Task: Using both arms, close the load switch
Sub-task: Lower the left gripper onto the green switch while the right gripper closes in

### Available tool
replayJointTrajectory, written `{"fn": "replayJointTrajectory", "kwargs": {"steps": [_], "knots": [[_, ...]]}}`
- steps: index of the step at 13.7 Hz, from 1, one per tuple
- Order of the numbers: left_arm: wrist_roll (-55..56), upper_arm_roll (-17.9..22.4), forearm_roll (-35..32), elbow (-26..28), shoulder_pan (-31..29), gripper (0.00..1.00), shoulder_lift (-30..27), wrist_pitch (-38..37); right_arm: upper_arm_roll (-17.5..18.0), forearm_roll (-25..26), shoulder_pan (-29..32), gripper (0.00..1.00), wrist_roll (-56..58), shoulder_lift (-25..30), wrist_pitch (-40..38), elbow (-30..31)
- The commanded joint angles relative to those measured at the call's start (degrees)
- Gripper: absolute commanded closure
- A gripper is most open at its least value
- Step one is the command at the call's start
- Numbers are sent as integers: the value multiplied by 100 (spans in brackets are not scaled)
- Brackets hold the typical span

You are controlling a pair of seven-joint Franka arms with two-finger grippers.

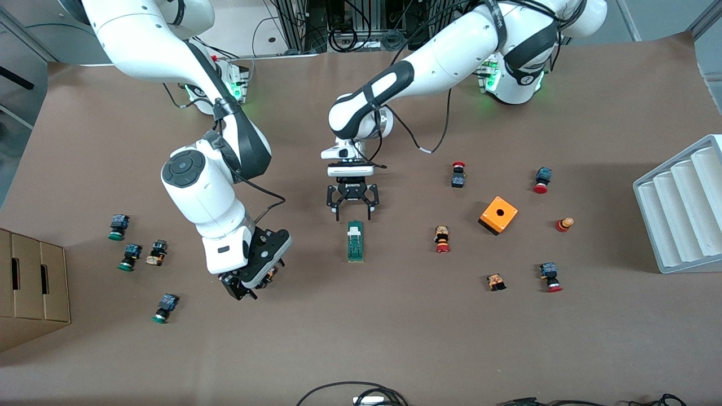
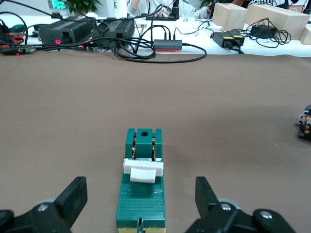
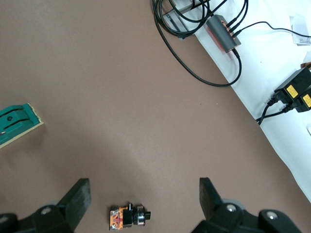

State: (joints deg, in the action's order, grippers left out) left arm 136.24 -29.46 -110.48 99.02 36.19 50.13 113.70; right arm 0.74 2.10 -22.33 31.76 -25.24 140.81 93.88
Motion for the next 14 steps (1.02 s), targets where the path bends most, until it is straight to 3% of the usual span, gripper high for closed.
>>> {"fn": "replayJointTrajectory", "kwargs": {"steps": [1,10,14], "knots": [[78,89,-245,-261,178,2,260,-216,-21,203,-25,0,-3,-139,-36,-62],[131,89,-378,-305,187,2,366,-243,-21,212,-509,0,-21,-34,-36,245],[148,98,-535,-305,187,2,437,-243,-21,615,-693,0,-29,-69,-36,307]]}}
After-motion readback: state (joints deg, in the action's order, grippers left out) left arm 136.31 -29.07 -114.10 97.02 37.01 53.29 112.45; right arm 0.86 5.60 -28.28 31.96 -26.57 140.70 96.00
